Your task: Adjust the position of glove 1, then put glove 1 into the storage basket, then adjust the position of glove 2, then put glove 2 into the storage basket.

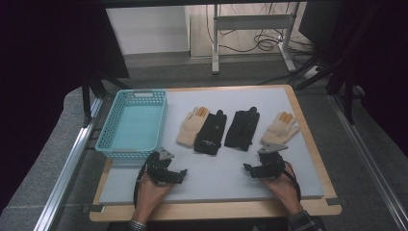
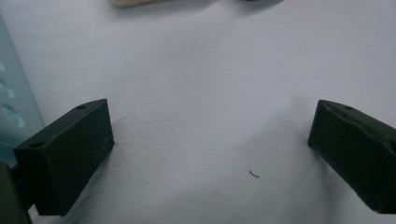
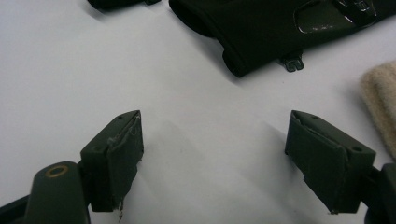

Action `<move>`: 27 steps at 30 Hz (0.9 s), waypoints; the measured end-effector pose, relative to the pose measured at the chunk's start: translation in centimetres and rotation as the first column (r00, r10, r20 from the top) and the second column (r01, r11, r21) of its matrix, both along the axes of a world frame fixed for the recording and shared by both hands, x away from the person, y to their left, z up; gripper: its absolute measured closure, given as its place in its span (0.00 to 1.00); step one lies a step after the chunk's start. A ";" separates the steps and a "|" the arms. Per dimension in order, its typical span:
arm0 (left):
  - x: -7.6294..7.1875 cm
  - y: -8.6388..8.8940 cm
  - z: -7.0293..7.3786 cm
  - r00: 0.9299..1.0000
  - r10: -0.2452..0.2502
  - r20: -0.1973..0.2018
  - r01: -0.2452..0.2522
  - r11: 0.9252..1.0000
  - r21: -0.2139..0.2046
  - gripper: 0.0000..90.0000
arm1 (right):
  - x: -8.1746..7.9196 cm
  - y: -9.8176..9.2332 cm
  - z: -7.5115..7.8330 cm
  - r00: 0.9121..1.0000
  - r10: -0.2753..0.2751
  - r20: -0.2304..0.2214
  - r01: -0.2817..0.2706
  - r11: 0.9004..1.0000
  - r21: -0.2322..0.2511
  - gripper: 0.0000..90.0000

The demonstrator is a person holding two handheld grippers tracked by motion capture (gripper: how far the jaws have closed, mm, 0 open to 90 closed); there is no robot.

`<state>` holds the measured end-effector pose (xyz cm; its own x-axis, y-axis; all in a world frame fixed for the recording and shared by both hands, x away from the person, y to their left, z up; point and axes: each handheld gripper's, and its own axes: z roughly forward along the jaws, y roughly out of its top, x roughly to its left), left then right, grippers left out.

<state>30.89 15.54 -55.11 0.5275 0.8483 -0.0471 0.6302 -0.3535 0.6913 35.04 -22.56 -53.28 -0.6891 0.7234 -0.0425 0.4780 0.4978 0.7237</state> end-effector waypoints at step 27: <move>0.0 0.0 0.0 1.000 0.002 0.004 -0.002 1.000 -0.002 0.01 | 0.0 0.0 0.0 1.000 -0.003 0.001 0.003 1.000 -0.003 0.20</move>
<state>30.85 15.55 -55.12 0.5259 0.8493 -0.0470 0.6282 -0.3506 0.6946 35.03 -22.54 -53.30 -0.6867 0.7255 -0.0457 0.4788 0.4987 0.7226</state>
